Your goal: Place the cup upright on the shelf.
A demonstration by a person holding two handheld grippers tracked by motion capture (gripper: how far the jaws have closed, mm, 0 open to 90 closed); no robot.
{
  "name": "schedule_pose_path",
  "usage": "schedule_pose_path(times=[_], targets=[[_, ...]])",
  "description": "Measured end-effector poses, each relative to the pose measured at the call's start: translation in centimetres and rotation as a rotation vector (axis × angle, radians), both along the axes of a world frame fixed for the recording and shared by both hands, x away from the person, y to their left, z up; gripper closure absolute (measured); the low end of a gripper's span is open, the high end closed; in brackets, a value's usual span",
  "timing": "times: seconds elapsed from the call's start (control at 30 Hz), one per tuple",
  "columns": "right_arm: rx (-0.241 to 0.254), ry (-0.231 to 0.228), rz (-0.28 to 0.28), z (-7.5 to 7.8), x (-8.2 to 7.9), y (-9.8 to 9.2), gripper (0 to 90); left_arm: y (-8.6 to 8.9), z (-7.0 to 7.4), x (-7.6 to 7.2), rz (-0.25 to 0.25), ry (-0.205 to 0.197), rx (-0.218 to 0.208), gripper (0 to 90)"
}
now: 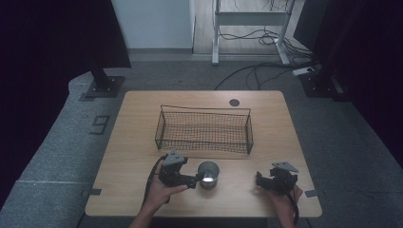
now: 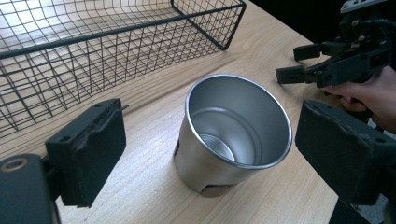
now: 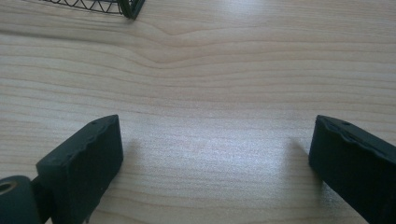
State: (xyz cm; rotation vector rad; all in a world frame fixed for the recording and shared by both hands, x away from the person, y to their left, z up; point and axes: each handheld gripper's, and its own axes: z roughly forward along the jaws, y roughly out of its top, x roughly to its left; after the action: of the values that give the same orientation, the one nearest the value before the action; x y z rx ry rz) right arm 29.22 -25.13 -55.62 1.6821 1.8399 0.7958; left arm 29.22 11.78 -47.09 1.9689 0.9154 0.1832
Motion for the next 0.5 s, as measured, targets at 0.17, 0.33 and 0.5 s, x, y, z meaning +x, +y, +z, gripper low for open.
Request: schedule_pose_path(times=[0.17, 0.33, 0.5], targets=[[0.0, 0.0, -0.002, 0.0, 0.0, 0.0, 2.8, -0.5, -0.1, 0.0, -0.003, 0.001, 0.01, 6.7], [0.0, 0.0, -0.002, 0.0, 0.0, 0.0, 2.9, -1.3, -0.4, 0.0, -0.019, 0.01, 0.022, 4.0], [-0.001, -0.001, -0.001, 0.0, 0.0, 0.0, 2.9, -1.9, -0.6, 0.1, -0.028, 0.016, 0.028, 2.6]])
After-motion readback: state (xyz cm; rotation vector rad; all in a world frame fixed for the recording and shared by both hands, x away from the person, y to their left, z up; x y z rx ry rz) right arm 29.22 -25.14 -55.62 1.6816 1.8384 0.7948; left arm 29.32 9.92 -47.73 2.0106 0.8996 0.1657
